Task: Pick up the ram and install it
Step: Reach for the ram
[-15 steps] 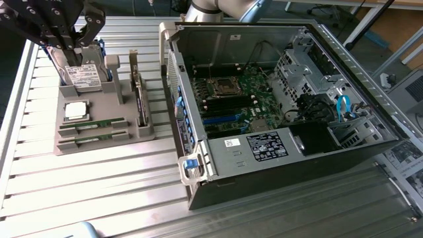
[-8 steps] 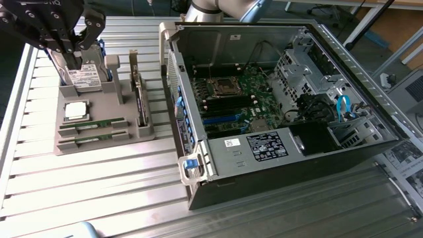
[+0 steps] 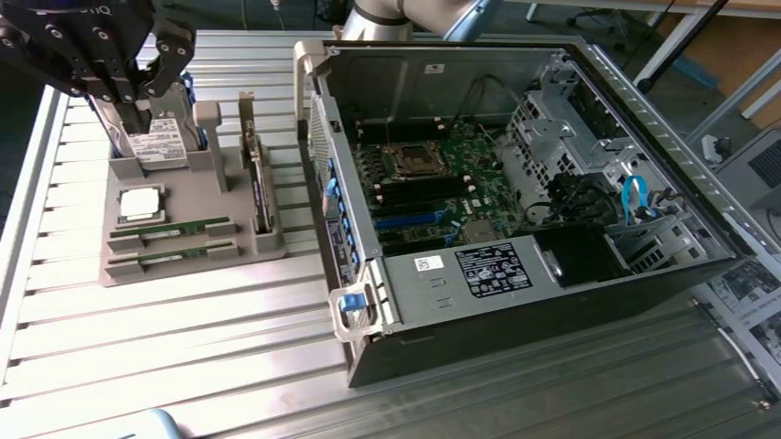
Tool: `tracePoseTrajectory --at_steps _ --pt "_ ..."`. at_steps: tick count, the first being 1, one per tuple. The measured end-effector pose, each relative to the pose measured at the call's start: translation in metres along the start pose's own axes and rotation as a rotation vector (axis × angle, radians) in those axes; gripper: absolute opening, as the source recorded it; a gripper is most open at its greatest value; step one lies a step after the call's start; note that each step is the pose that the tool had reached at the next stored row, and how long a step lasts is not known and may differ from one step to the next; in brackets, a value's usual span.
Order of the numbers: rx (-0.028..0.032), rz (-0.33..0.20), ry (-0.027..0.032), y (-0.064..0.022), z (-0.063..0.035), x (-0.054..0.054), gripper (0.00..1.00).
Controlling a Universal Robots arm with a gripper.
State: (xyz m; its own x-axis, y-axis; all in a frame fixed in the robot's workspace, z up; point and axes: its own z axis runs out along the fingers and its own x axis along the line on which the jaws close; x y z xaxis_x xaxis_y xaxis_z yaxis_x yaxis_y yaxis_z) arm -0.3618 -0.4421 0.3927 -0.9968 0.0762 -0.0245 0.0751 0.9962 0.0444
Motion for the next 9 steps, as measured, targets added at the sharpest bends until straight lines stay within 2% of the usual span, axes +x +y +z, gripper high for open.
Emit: tracePoseTrajectory --at_steps 9 --pt "0.0 0.0 0.0 -0.009 -0.0004 -0.0007 0.11"
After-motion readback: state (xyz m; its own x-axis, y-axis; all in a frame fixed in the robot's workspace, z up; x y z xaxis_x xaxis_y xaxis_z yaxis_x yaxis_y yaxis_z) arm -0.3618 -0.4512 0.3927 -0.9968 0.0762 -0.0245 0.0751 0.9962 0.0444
